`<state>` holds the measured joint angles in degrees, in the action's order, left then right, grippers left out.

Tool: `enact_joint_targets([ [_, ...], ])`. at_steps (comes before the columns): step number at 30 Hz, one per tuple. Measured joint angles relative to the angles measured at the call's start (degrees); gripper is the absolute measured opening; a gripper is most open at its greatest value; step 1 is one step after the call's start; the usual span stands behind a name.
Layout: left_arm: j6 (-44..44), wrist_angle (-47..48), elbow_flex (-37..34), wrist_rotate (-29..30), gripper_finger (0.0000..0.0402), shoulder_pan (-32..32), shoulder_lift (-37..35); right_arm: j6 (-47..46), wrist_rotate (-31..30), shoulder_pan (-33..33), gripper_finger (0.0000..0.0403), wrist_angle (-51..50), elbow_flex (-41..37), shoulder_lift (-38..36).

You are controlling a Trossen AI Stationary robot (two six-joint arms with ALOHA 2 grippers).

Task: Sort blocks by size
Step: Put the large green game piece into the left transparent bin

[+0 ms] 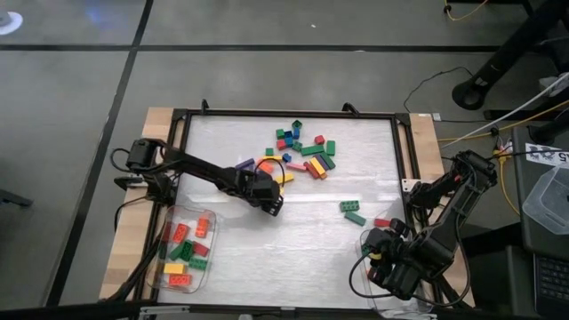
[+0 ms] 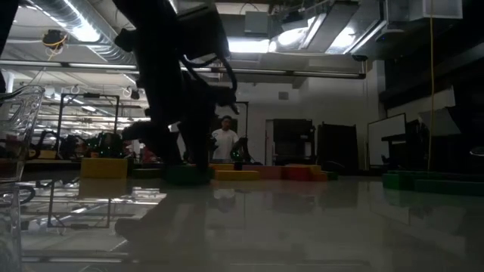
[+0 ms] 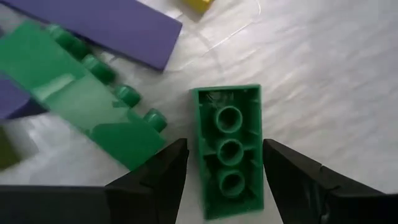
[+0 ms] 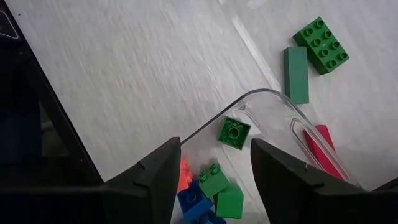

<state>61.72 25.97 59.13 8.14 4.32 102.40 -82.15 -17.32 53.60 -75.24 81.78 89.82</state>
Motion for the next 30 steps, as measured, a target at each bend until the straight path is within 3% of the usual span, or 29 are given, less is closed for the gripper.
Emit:
enact_joint_targets([
  [8,-8.8,0.2,0.2,0.0,0.0187,-0.1,1.5,0.1,-0.1,0.0,0.0195,0.4,0.0,0.1],
  [15,-15.8,0.2,0.0,-4.4,0.0121,-0.6,0.1,0.2,-2.4,0.0,0.0195,0.4,0.0,0.1],
  [18,-17.3,0.2,-0.1,-11.1,0.0121,-1.2,-1.8,0.3,-5.0,0.0,0.0195,0.4,0.0,0.1],
  [24,-20.2,0.3,-0.1,-30.1,0.0121,-1.9,-6.9,3.1,-11.0,0.0,0.0195,0.7,0.0,0.2],
  [30,-21.1,1.2,0.0,-49.6,0.0131,2.1,-12.0,5.8,-17.1,0.0,0.0195,0.8,0.0,0.2],
])
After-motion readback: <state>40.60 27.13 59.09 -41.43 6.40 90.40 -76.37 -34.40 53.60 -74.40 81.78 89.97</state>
